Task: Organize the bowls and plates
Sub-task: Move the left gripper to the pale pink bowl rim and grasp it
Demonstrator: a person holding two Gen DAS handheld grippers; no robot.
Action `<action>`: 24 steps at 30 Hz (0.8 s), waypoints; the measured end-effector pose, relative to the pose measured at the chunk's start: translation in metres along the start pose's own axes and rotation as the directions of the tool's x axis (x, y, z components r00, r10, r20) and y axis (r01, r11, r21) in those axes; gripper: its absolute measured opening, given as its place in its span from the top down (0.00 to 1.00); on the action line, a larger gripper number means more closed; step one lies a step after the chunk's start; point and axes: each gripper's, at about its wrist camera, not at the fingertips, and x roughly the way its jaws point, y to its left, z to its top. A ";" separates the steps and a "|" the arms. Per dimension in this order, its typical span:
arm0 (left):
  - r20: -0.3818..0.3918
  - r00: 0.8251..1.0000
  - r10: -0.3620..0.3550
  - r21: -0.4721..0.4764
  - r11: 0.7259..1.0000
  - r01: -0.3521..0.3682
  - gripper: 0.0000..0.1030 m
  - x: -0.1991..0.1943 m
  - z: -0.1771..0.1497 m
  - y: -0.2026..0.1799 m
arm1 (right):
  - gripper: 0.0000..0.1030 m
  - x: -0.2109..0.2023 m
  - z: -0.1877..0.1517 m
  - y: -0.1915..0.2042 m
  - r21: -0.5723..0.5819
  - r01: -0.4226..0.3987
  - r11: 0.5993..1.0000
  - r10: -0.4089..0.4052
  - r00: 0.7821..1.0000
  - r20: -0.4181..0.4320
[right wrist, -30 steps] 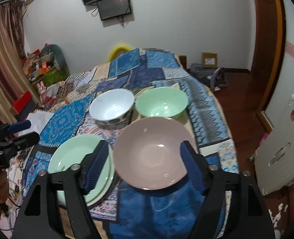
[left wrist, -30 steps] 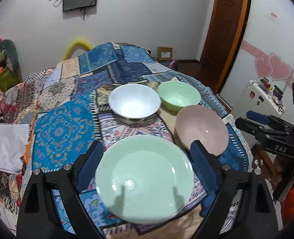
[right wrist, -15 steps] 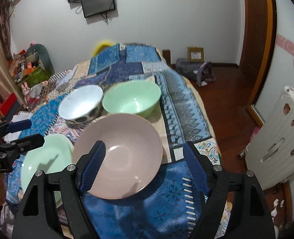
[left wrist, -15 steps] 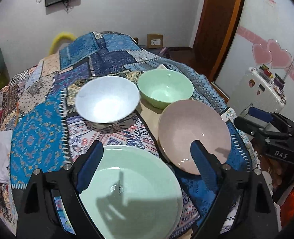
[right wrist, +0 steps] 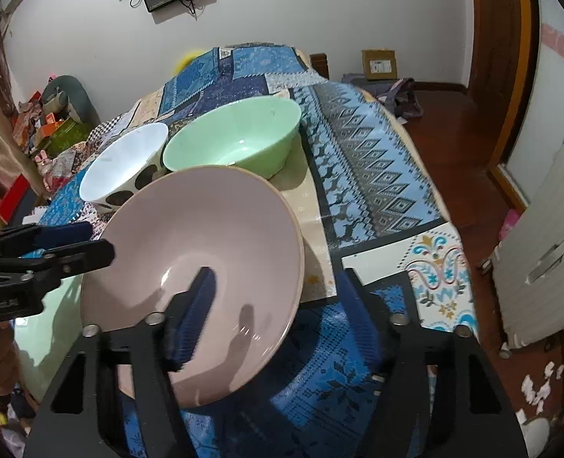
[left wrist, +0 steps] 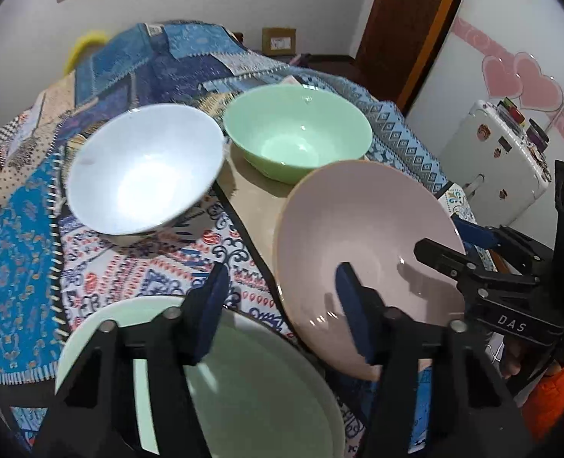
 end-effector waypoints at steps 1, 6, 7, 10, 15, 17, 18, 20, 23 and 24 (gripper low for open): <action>-0.010 1.000 -0.007 0.001 1.000 0.007 0.52 0.004 0.000 -0.001 | 0.51 0.002 -0.001 -0.002 0.011 -0.018 1.000 0.018 1.000 -0.013; -0.048 0.998 -0.051 0.000 0.999 0.051 0.62 0.016 0.000 -0.004 | 0.74 0.008 -0.007 -0.005 0.044 -0.067 0.997 0.070 0.996 -0.055; -0.056 0.997 -0.058 -0.001 0.998 0.058 0.64 0.017 0.000 -0.005 | 0.76 0.008 -0.009 -0.005 0.044 -0.071 0.996 0.074 0.996 -0.059; -0.097 0.990 -0.101 -0.017 0.995 0.100 0.71 0.025 -0.001 -0.003 | 0.82 0.010 -0.011 -0.003 0.037 -0.068 0.997 0.071 0.996 -0.062; -0.101 0.990 -0.100 -0.029 0.995 0.098 0.73 0.028 -0.002 -0.003 | 0.84 0.010 -0.009 -0.002 0.033 -0.057 0.998 0.059 0.997 -0.049; -0.101 0.990 -0.096 -0.032 0.995 0.093 0.73 0.027 -0.001 -0.004 | 0.84 0.009 -0.007 -0.001 0.034 -0.051 0.998 0.053 0.997 -0.049; -0.103 0.990 -0.096 -0.036 0.995 0.092 0.73 0.026 -0.001 -0.003 | 0.84 0.007 -0.007 -0.001 0.037 -0.051 0.998 0.053 0.997 -0.048; -0.108 0.989 -0.098 -0.042 0.995 0.094 0.73 0.024 -0.002 -0.003 | 0.84 0.005 -0.005 -0.001 0.043 -0.052 0.998 0.055 0.997 -0.049; -0.106 0.989 -0.102 -0.045 0.994 0.098 0.73 0.019 -0.005 -0.003 | 0.84 0.001 -0.002 0.001 0.046 -0.050 0.998 0.053 0.998 -0.046; -0.098 0.990 -0.101 -0.045 0.994 0.097 0.73 0.016 -0.006 -0.004 | 0.84 -0.001 -0.002 0.003 0.044 -0.048 0.998 0.050 0.998 -0.041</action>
